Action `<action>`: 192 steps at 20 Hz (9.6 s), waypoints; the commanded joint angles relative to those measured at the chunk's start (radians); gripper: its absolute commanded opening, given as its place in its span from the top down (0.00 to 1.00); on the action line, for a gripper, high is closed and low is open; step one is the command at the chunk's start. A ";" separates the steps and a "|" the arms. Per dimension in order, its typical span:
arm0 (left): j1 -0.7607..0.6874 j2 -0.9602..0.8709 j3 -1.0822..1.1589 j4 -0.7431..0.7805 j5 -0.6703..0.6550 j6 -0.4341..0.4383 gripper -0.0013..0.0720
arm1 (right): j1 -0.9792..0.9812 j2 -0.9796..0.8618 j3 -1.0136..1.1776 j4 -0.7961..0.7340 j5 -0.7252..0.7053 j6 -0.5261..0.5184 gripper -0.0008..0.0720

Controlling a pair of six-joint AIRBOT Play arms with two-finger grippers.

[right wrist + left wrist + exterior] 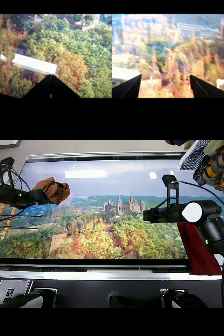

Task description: Fold the clothes and pants, and hang the long-sleeved shirts on hangers.

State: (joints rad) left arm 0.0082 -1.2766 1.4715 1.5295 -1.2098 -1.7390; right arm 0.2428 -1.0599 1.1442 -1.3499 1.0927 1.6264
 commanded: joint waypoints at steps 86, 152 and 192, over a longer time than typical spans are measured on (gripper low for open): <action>0.021 -0.347 -0.180 -0.760 0.177 0.390 0.23 | -0.637 -0.160 -0.522 0.685 0.031 -0.414 0.94; -0.097 -0.661 0.317 -0.495 0.199 0.062 0.96 | -0.484 -0.702 0.208 0.665 -0.267 -0.019 0.74; 0.023 -0.256 0.623 -0.272 -0.144 0.062 0.97 | -0.484 -0.008 0.343 0.556 0.024 -0.089 0.94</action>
State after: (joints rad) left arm 0.0082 -1.6913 2.0445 1.1694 -1.3083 -1.6768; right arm -0.2413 -1.2121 1.3365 -0.7620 1.0821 1.4853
